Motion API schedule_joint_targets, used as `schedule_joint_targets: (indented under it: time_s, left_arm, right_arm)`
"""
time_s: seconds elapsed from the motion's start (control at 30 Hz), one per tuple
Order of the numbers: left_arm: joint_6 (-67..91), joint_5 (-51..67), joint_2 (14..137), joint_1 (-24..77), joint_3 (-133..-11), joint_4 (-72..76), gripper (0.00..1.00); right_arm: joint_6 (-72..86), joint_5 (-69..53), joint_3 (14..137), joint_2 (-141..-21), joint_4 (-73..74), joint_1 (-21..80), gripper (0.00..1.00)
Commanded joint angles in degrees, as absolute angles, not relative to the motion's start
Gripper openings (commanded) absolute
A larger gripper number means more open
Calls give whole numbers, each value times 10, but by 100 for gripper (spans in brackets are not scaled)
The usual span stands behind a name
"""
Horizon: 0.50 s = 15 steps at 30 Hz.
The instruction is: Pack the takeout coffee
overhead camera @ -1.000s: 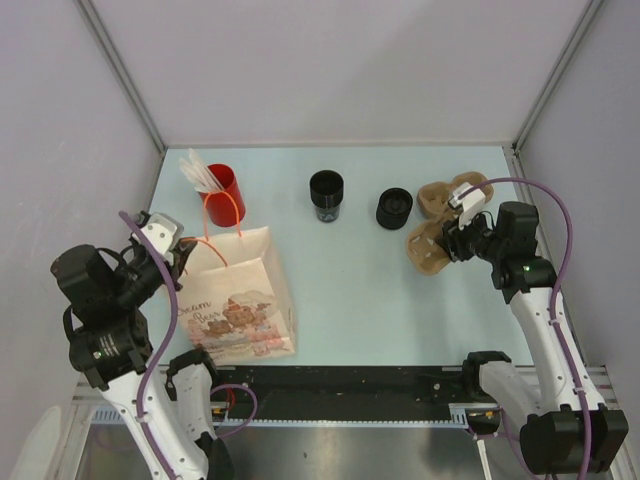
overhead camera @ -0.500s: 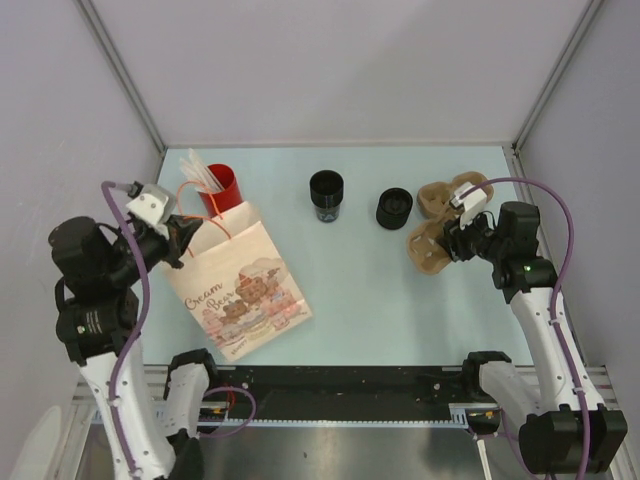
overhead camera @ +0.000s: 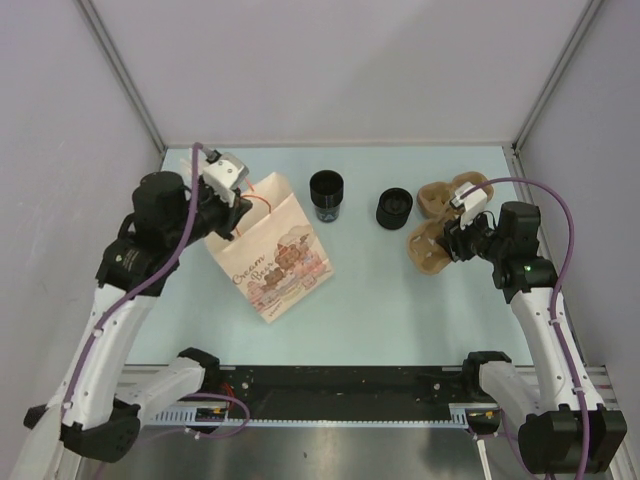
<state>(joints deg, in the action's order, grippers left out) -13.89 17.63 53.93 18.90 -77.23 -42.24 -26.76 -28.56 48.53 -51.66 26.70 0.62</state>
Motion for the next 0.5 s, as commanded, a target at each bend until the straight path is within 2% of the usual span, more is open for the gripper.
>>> schedule_joint_targets:
  time_s: [0.0, 0.23, 0.47]
  left_arm:
    - [-133, 54, 569, 264, -776, -378, 0]
    - [-129, 9, 645, 368, -789, -374, 0]
    - [-109, 35, 716, 411, -876, -406, 0]
  right_arm:
    - [-268, -294, 484, -513, 256, 4, 13]
    - [-271, -293, 484, -514, 258, -11, 13]
    - [-272, -288, 483, -519, 253, -12, 12]
